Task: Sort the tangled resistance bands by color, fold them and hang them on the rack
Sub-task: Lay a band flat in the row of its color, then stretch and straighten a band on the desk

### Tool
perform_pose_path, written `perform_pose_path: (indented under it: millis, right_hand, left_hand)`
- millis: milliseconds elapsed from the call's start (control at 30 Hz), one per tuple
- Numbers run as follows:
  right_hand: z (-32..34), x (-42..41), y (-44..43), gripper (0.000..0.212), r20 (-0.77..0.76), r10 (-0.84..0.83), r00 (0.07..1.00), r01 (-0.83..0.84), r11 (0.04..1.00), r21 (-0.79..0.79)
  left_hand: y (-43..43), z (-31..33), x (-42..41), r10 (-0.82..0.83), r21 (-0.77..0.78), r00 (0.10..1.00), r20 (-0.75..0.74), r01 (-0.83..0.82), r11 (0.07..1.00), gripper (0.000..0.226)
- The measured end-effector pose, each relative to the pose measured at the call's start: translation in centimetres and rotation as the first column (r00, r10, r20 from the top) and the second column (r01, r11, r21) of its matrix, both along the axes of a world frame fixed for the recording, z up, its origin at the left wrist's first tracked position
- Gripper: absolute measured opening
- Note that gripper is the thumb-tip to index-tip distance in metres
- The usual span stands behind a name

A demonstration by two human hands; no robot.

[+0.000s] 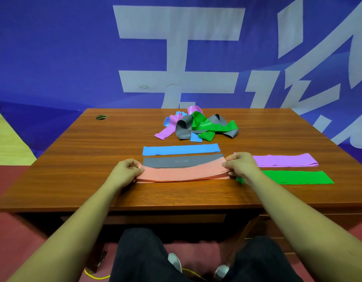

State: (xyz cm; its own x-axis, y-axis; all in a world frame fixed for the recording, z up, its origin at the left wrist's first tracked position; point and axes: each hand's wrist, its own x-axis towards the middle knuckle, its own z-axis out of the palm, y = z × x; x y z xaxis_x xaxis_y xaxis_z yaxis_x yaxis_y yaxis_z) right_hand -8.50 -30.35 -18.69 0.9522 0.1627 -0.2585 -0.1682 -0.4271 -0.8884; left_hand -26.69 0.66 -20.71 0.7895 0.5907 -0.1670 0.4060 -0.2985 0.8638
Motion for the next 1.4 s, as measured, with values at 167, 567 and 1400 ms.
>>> perform_pose_path:
  millis: [167,567,1400]
  right_hand:
    - [-1.3,-0.2,0.8,0.01,0.132,0.003,0.991,0.02,0.984,-0.175]
    - [-3.5,-2.4,1.7,0.006,0.448,0.074,0.891,0.141,0.893,-0.428]
    - [0.6,7.4,17.8,0.017,0.468,0.555,0.688,-0.296,0.803,-0.518]
  left_hand:
    - [-0.3,-1.0,0.0,0.031,0.253,0.996,0.081,-0.051,0.966,0.007]
    - [-1.5,-3.0,-0.1,0.068,0.458,0.992,0.111,-0.111,0.882,0.014]
    - [6.6,-1.2,17.5,-0.192,0.558,0.98,-0.05,0.187,0.809,0.033]
